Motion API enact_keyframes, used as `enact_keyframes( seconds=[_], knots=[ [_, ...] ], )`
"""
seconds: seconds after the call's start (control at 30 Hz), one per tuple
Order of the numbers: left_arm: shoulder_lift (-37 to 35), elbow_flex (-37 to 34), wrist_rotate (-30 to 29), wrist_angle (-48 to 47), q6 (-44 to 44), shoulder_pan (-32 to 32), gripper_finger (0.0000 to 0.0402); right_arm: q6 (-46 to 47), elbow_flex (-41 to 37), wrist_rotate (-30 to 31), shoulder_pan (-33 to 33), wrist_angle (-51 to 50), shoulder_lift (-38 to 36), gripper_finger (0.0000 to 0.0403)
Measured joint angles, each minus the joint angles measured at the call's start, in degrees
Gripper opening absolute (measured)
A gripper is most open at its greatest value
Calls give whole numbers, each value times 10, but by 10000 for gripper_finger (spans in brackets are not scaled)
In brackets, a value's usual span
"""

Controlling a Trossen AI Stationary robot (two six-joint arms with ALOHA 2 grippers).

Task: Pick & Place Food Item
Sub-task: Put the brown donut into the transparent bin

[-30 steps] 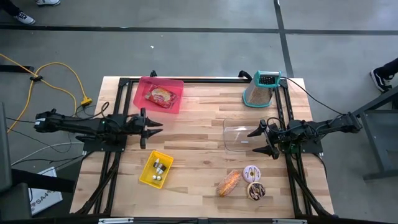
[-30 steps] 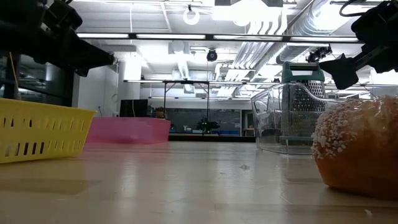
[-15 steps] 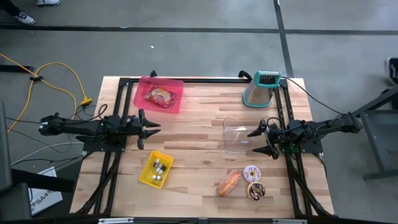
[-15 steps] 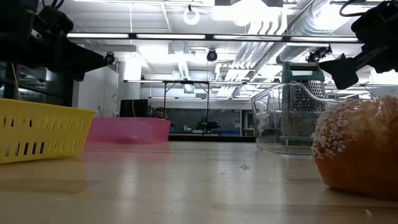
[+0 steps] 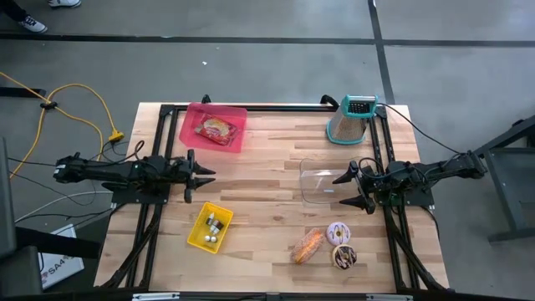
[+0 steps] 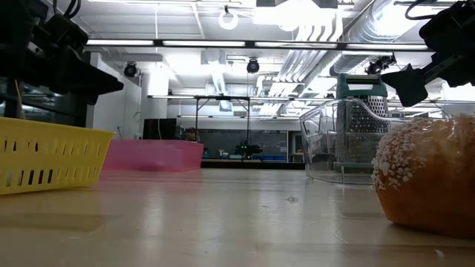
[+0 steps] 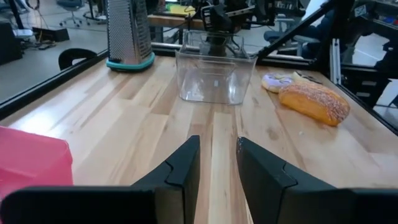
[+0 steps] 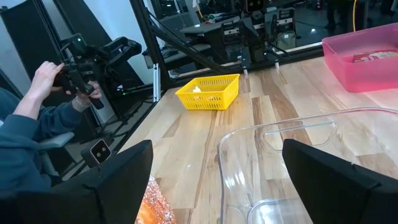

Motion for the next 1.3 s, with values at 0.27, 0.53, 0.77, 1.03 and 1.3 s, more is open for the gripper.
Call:
enact_keyframes(
  seconds=[0.27,0.53,0.77,1.03,1.3],
  knots=[
    [0,-1,1,-4,-2,0,100,0,0,0,0,0,0,348],
    [0,-1,-2,3,-1,0,100,0,0,0,0,0,0,348],
    [0,-2,-2,5,0,0,100,0,0,0,0,0,0,348],
    [0,-2,-3,14,25,0,100,0,0,0,0,0,0,348],
    [0,-2,-3,24,25,0,100,0,0,0,0,0,0,348]
  ],
)
